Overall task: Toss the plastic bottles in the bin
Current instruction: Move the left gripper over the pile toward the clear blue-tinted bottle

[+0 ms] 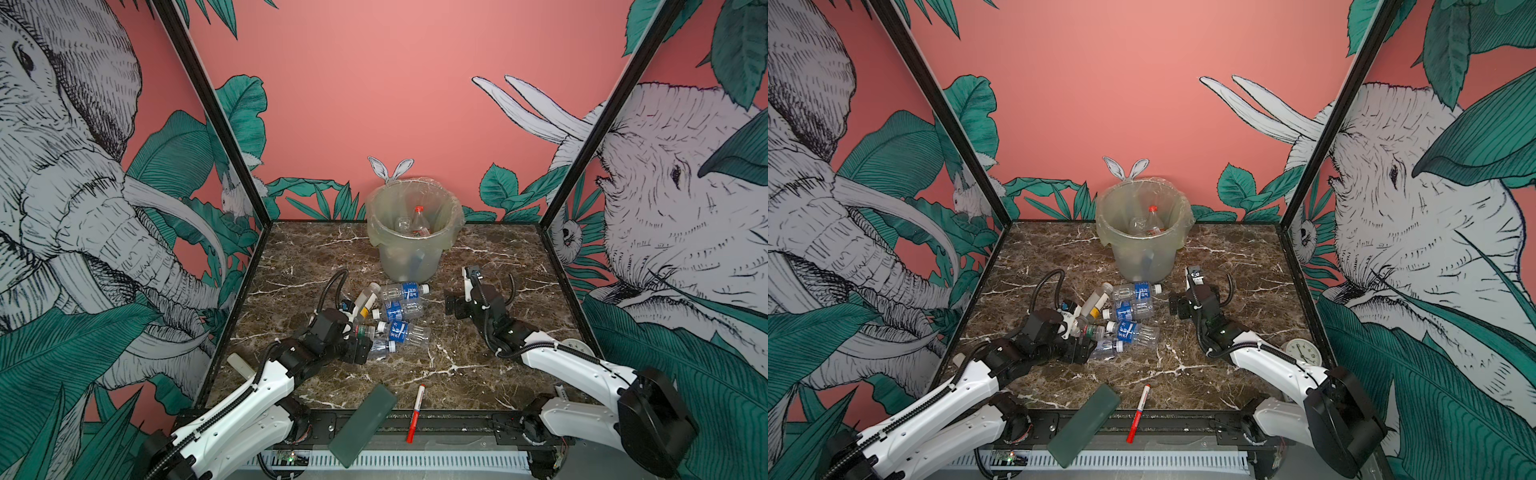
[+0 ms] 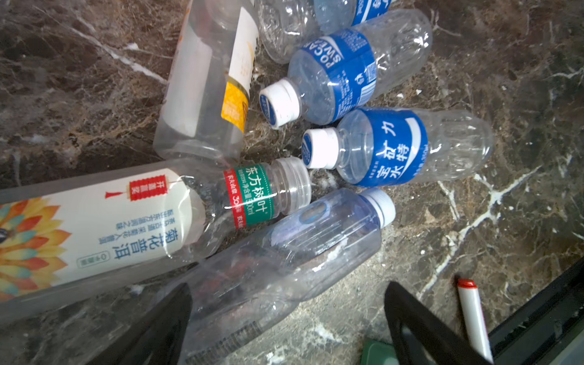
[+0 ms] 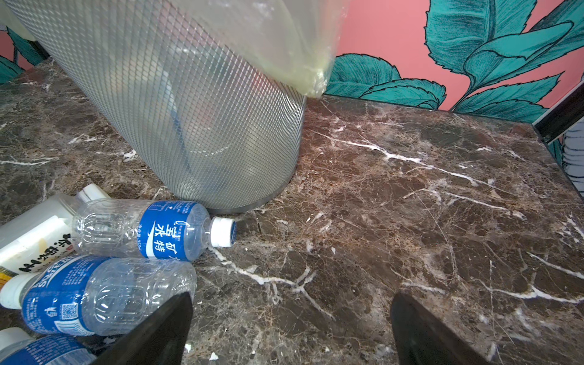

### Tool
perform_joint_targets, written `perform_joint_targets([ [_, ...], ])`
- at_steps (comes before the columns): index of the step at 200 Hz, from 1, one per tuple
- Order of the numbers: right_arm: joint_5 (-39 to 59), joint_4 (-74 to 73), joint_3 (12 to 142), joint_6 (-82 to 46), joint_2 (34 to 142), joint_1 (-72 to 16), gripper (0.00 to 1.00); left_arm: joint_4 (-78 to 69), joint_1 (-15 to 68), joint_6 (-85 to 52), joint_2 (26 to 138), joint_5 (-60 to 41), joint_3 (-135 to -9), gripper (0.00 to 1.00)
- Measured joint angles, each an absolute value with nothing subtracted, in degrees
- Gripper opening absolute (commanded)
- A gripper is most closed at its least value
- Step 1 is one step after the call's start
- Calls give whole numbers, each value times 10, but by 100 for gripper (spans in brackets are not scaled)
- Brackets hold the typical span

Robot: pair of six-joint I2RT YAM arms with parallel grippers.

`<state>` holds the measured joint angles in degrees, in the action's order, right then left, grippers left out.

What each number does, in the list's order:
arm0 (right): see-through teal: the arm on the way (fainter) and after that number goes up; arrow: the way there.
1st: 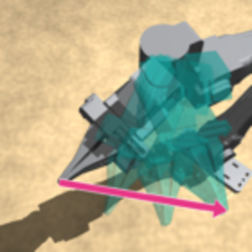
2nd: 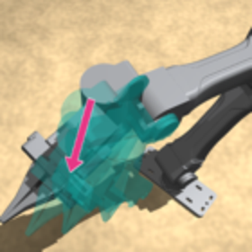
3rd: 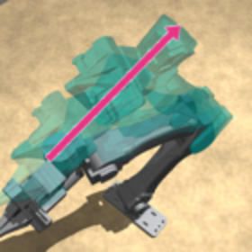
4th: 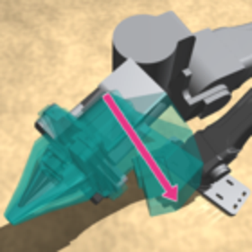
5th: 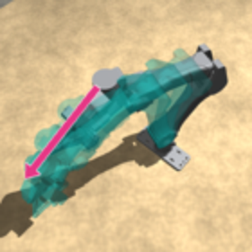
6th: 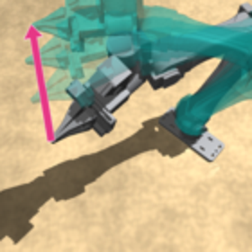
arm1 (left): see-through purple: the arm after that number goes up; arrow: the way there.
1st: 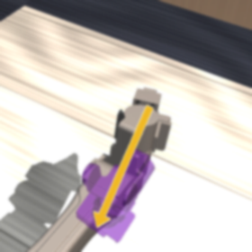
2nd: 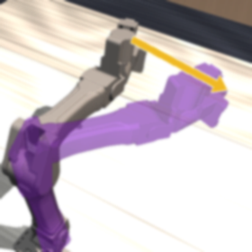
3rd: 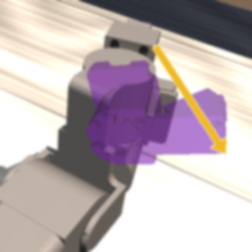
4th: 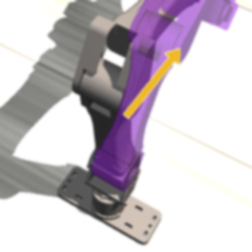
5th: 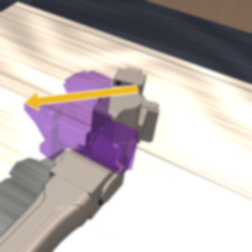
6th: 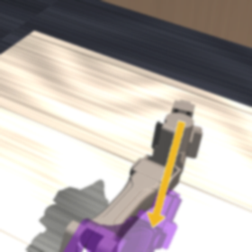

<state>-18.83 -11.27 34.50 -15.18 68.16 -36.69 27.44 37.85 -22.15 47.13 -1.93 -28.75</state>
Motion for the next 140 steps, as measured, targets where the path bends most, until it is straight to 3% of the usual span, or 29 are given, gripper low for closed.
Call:
perform_joint_targets([
  [80, -180, -109, 345, -153, 682, -363, 99, 243, 378, -229, 522, -23, -268, 97],
  [140, -166, -104, 350, -155, 693, -363, 99, 234, 378, -229, 472, -48, -250, 97],
])
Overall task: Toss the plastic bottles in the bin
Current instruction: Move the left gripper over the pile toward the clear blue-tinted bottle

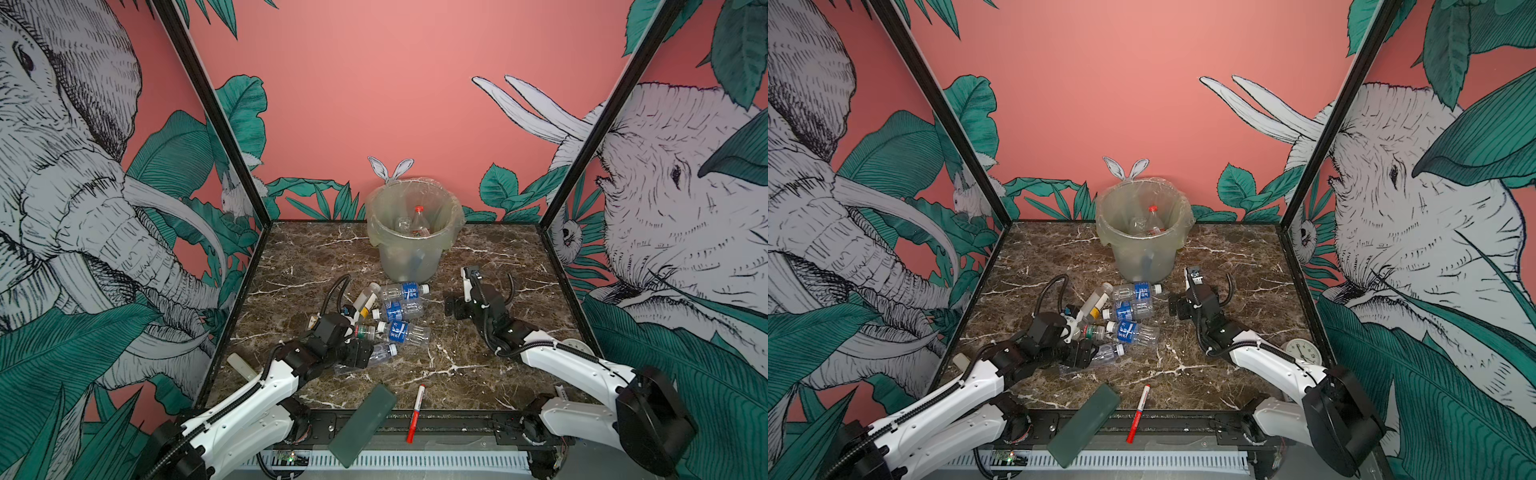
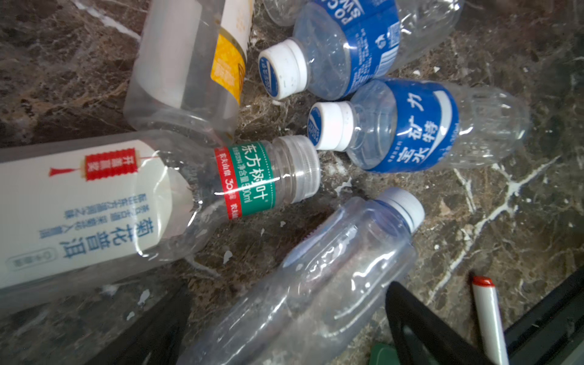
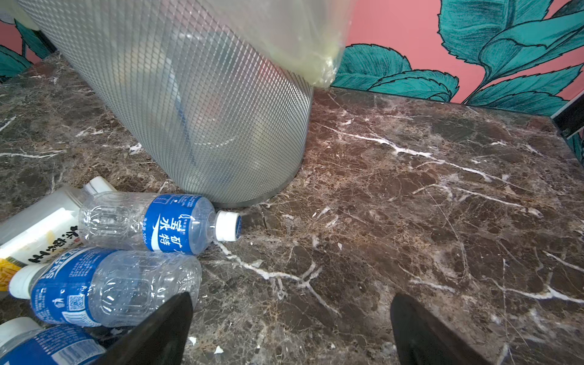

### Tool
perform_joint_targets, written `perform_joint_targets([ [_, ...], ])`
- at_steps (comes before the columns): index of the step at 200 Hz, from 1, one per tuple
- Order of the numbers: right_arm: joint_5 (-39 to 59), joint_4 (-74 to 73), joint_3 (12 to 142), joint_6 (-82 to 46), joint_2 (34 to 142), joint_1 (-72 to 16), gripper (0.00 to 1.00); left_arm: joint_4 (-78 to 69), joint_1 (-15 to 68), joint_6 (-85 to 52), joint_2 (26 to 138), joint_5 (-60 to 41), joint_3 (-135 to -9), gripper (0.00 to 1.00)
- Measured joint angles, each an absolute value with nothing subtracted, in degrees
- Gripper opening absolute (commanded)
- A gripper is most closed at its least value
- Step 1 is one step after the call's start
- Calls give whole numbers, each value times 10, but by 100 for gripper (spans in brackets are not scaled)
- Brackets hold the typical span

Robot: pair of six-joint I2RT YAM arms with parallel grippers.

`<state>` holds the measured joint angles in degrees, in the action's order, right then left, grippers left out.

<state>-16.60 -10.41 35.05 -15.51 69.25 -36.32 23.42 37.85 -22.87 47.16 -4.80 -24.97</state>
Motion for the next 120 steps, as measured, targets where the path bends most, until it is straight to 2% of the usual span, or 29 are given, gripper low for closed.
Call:
perform_joint_targets([
  [36, -158, -100, 360, -159, 705, -363, 99, 232, 384, -224, 423, -72, -247, 97],
  [82, -157, -96, 360, -161, 705, -363, 100, 237, 397, -222, 478, -67, -247, 97],
  [120, -156, -93, 362, -161, 705, -363, 99, 237, 397, -212, 468, -59, -247, 97],
])
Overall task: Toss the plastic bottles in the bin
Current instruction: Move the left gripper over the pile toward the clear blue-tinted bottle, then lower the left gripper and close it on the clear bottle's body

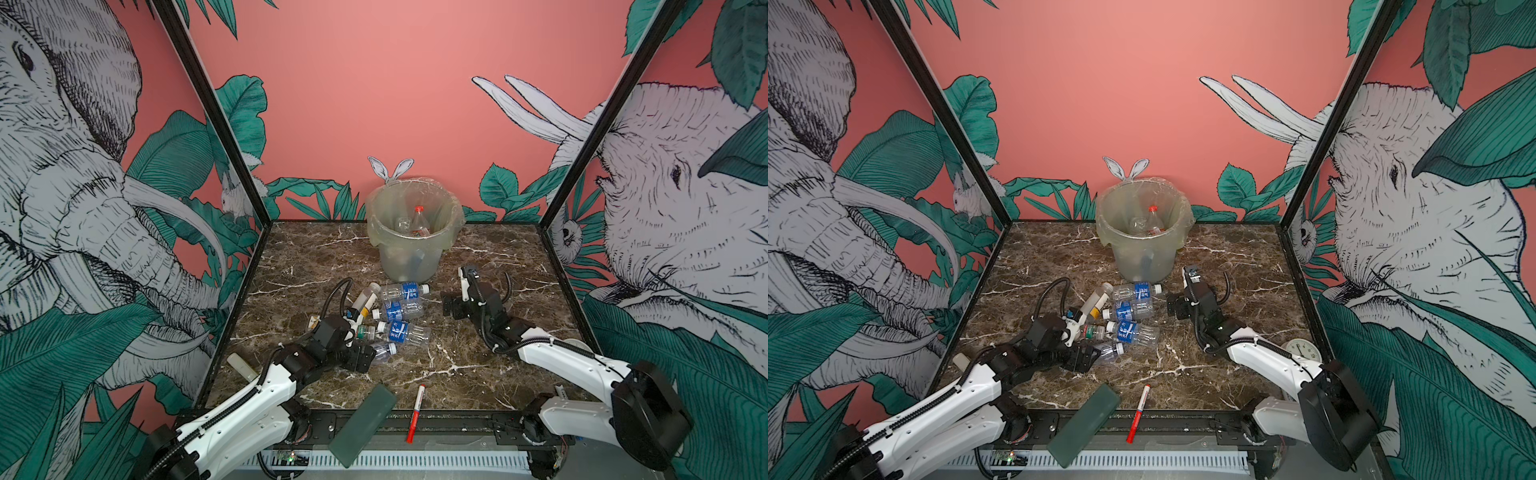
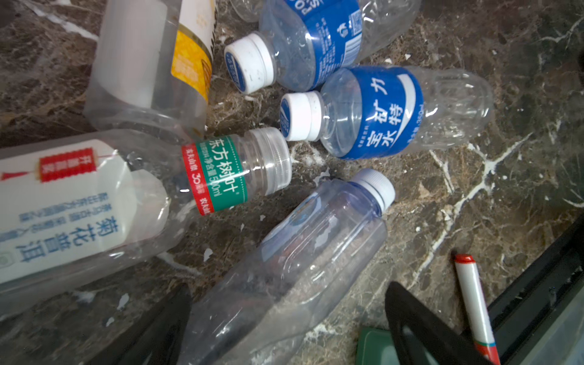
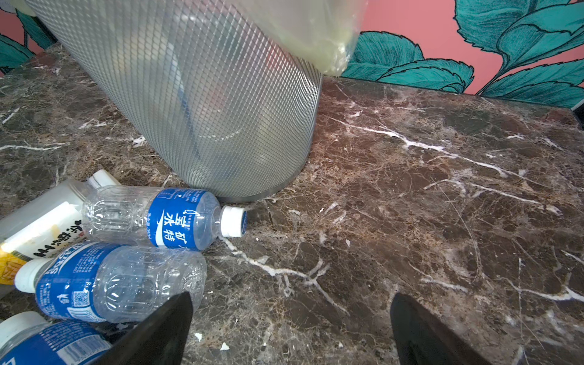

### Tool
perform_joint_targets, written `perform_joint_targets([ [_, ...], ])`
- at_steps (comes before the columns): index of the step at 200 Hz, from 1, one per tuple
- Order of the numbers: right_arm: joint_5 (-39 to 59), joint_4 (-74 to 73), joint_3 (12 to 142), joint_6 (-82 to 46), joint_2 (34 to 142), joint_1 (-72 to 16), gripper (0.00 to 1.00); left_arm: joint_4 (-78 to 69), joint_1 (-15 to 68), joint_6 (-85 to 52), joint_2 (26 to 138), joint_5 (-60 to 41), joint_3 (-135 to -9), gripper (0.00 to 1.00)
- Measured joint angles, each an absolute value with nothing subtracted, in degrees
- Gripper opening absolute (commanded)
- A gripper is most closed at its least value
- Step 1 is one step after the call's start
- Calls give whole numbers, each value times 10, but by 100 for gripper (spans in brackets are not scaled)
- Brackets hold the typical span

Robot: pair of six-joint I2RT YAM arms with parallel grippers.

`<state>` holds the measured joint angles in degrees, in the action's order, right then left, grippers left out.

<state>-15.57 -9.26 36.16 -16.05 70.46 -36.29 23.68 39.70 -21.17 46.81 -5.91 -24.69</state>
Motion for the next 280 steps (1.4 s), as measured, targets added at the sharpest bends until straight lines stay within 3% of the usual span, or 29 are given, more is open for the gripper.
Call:
perform_joint_targets([
  [148, -145, -88, 368, -161, 710, -361, 100, 237, 475, -183, 590, -8, -269, 96],
  [280, -143, -87, 368, -161, 710, -360, 99, 237, 486, -178, 638, 12, -286, 83],
])
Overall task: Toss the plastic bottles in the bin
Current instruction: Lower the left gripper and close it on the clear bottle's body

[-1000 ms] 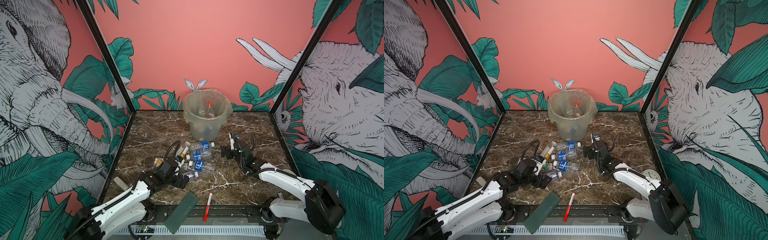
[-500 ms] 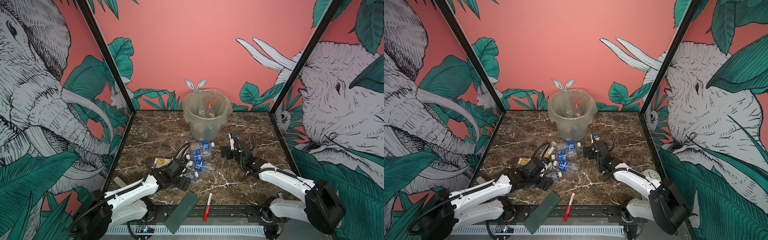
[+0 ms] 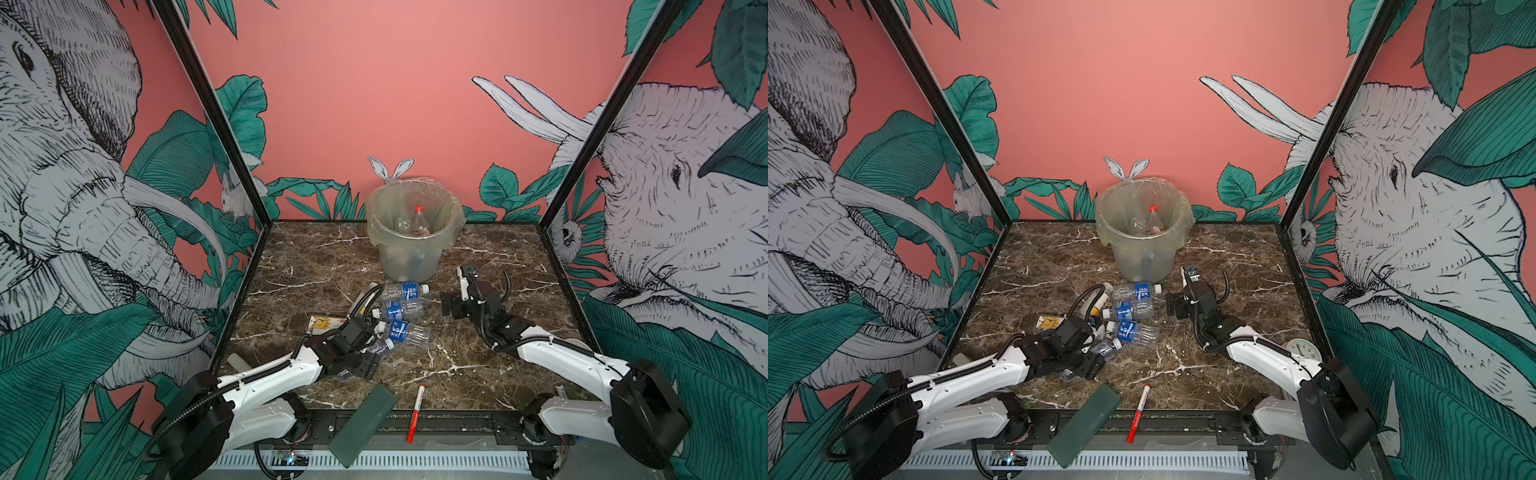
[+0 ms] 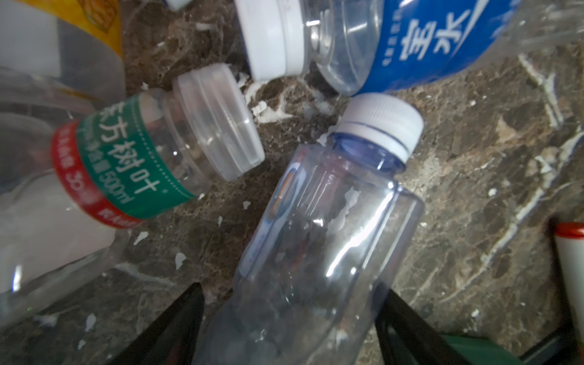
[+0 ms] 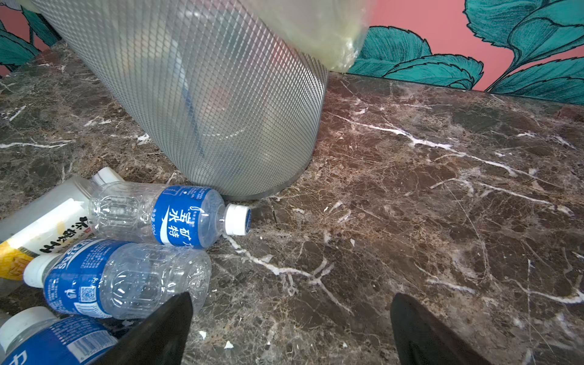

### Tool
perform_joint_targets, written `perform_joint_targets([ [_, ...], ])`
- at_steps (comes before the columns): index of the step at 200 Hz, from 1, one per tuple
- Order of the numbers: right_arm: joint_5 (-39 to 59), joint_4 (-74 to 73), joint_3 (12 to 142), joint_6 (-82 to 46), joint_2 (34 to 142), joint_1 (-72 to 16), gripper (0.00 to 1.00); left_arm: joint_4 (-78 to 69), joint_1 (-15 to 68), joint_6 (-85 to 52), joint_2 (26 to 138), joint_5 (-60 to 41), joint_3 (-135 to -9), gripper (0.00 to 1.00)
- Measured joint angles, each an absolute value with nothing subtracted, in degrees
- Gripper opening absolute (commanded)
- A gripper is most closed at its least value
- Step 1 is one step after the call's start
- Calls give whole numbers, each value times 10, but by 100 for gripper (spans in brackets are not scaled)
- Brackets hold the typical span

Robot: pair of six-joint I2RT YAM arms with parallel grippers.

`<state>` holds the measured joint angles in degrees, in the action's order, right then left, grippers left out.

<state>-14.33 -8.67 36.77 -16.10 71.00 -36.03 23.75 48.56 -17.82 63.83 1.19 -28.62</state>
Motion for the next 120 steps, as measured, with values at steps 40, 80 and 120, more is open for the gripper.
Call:
perform_joint_targets([
  [40, -143, -87, 368, -161, 710, -360, 99, 237, 492, -175, 651, 11, -293, 81],
  [80, -143, -86, 368, -161, 710, -360, 99, 240, 499, -173, 679, 12, -307, 78],
  [120, -143, -85, 368, -161, 710, -360, 99, 241, 508, -173, 699, 15, -316, 75],
])
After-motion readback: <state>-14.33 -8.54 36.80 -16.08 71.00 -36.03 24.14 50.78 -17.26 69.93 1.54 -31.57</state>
